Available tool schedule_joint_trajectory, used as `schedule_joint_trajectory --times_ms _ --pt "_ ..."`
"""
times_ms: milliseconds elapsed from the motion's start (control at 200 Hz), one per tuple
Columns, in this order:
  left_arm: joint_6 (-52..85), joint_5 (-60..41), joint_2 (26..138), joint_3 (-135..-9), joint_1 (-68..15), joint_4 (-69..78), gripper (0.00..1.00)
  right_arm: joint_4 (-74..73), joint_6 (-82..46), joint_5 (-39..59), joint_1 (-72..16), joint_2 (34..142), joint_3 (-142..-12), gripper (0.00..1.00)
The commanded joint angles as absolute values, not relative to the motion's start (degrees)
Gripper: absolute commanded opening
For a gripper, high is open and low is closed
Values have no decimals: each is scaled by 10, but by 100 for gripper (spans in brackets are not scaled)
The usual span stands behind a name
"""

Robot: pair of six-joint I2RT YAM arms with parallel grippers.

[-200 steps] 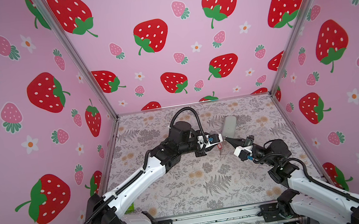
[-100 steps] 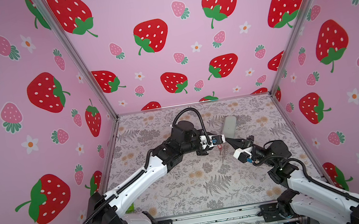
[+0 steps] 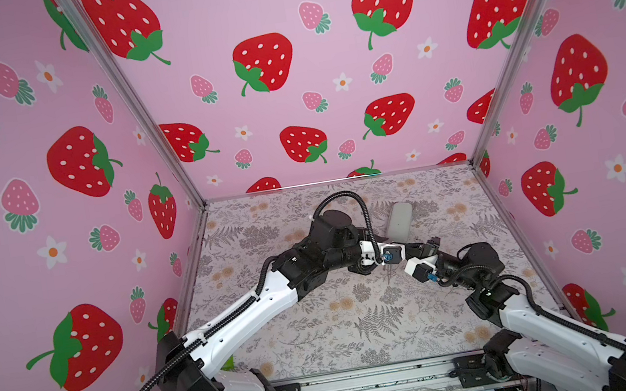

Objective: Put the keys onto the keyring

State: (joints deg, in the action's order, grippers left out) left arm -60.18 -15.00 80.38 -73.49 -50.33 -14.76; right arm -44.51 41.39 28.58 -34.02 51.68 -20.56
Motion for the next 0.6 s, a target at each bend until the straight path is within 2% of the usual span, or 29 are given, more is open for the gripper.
schedule_joint_trajectory --times_ms 0,195,440,595 --pt "-644 -129 815 -765 -513 -186 28 -443 403 302 -344 514 -228 0" --pt "-642 -125 826 -778 -515 -191 28 -426 394 307 -344 510 -235 0" --pt "-625 -141 824 -779 -515 -176 15 -418 381 304 -344 507 -237 0" --pt "-621 -144 823 -777 -516 -181 11 -414 378 298 -344 505 -236 0"
